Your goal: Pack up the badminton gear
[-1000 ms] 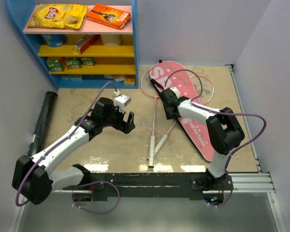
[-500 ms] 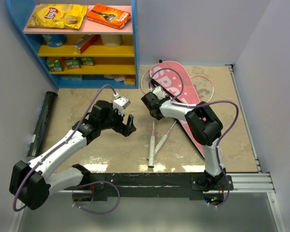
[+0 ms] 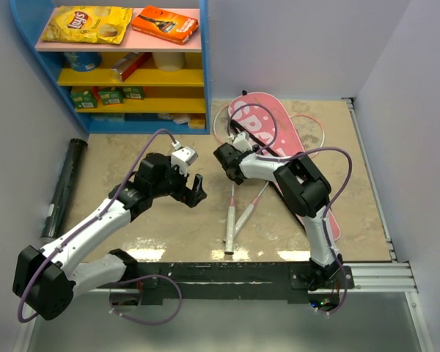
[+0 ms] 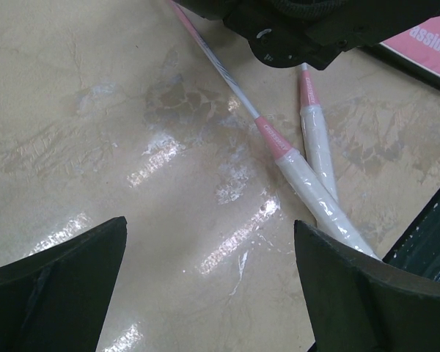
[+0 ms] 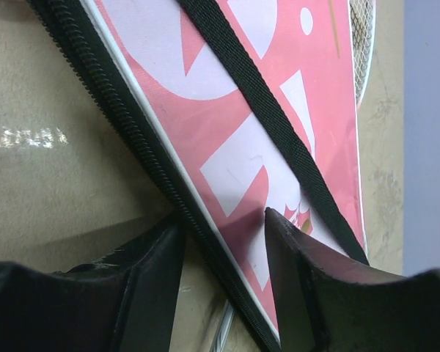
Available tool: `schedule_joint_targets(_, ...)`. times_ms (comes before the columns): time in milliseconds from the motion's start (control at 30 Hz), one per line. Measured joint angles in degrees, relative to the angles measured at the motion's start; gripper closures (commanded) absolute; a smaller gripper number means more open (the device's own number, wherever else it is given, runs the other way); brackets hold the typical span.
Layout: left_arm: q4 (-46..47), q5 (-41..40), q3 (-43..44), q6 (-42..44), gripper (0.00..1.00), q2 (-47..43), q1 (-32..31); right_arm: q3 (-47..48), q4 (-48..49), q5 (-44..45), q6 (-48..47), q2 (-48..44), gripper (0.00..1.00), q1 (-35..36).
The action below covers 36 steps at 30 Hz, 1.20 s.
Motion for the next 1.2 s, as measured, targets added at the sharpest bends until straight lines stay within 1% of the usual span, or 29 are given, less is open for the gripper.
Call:
schedule_joint_targets(67,0.0,-0.24,0.0,0.0,0.0,0.0,0.0,0.04,0.0,0.66,-0.37,0.44,0.62,-0.07)
schedule_joint_targets(100,0.0,-0.42,0.0,0.0,0.0,0.0,0.0,0.04,-0.02,0.63,-0.44,0.72,0.72,-0.22)
schedule_joint_targets(167,-0.02,-0.68,0.0,0.02,0.0,0.0,0.0,0.04,-0.11,0.87,-1.05,1.09,0.85,-0.63)
schedule_joint_targets(200,0.0,-0.83,0.0,0.02,0.0,0.0,0.0,0.02,-0.07,0.85,-1.51,1.14,0.95,-0.9)
schedule_joint_targets(233,-0.02,-1.03,0.0,0.02,0.0,0.02,0.0,0.02,-0.04,0.9,-1.97,1.14,1.0,-1.11)
schedule_joint_targets(433,-0.02,-1.95,0.0,0.04,0.0,0.24,0.0,-0.61,1.11,2.23,-4.68,1.05,1.0,-2.16)
schedule_joint_targets(567,-0.07,-2.45,0.0,0.04,0.0,0.24,0.0,-1.68,0.94,1.86,-5.44,-1.44,1.0,-2.23)
schedule_joint_targets(633,-0.04,-2.91,0.0,0.04,0.0,0.24,0.0,-1.73,-0.04,1.22,-5.68,-4.55,1.0,-2.23)
schedule_joint_targets(767,-0.07,-3.48,0.0,0.07,0.0,0.24,0.0,-0.59,-2.8,-1.05,-5.64,-13.6,1.0,-2.23)
schedule_joint_targets(933,-0.07,-3.72,0.0,0.07,0.0,0.24,0.0,5.88,-7.8,-5.7,-4.22,-23.23,1.0,-2.23)
schedule_joint_targets(1033,-0.07,-3.8,0.0,0.09,0.0,0.22,0.0,9.29,-10.21,-9.75,-2.1,-27.74,1.0,-2.14)
schedule_joint_targets(1200,-0.07,-3.98,0.0,0.48,0.0,-0.35,0.0,13.03,-14.47,-18.18,4.76,-33.16,1.0,-2.67)
